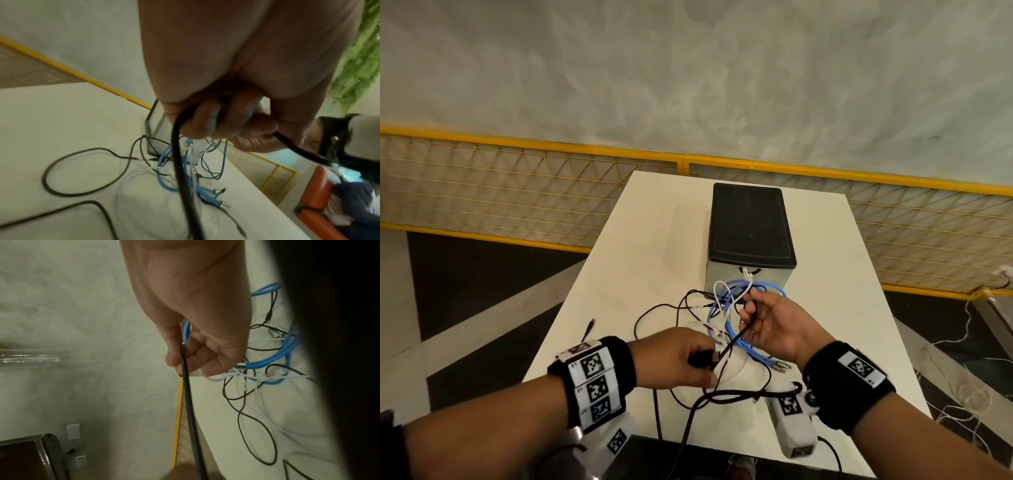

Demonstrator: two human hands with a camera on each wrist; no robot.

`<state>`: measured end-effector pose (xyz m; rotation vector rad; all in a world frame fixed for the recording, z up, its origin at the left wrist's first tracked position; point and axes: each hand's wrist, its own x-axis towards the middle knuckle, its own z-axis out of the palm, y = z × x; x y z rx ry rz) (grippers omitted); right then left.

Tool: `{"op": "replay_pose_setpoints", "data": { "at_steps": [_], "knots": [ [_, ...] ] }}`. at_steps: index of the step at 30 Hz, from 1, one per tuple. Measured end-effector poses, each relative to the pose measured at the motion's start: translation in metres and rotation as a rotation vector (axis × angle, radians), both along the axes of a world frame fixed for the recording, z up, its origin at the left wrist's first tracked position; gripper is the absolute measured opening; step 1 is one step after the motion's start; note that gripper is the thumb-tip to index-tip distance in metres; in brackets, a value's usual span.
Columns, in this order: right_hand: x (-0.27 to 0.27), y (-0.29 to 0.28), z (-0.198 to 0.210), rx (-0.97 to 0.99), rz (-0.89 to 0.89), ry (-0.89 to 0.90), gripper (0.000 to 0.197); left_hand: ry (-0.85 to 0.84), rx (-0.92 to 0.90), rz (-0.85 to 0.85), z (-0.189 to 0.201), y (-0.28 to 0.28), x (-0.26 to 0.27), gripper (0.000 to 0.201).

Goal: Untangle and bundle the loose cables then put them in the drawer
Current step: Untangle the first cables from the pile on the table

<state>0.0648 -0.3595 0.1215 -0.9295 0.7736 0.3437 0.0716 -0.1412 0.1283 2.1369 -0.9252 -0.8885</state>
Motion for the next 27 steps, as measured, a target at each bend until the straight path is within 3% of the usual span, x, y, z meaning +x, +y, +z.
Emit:
{"op": "replay_pose_setpoints", "data": {
  "at_steps": [3, 6, 8, 11, 16, 20, 22, 27],
  "knots": [
    [0.0, -0.004, -0.001, -0.013, -0.018, 0.019, 0.025, -0.077, 0.095, -0.119, 0.0, 0.015, -0.003, 0.023],
    [0.008, -0.033, 0.006, -0.034, -0.168, 0.003, 0.029, -0.181, 0.337, -0.356, -0.017, 0.042, -0.016, 0.017],
    [0.01, -0.054, 0.016, -0.032, -0.182, -0.022, 0.031, -0.129, 0.408, -0.349, -0.029, 0.063, -0.025, 0.02],
    [0.004, -0.065, 0.026, -0.087, -0.031, -0.056, 0.021, -0.095, 0.397, -0.249, -0.039, 0.075, -0.025, 0.023],
    [-0.006, -0.06, 0.02, -0.113, -0.037, -0.067, 0.01, -0.541, 0.587, -0.548, -0.057, 0.067, -0.019, 0.017],
    [-0.012, -0.057, 0.015, -0.155, -0.048, -0.063, 0.009, -0.688, 0.629, -0.747, -0.057, 0.067, -0.013, 0.025],
    [-0.015, -0.054, 0.015, -0.265, -0.054, -0.072, 0.01, -0.761, 0.64, -0.798, -0.061, 0.062, -0.015, 0.028],
    [-0.016, -0.036, 0.016, -0.81, 0.117, -0.232, 0.007, -0.624, 0.592, -0.692, -0.066, 0.05, -0.025, 0.029]
  ]
}}
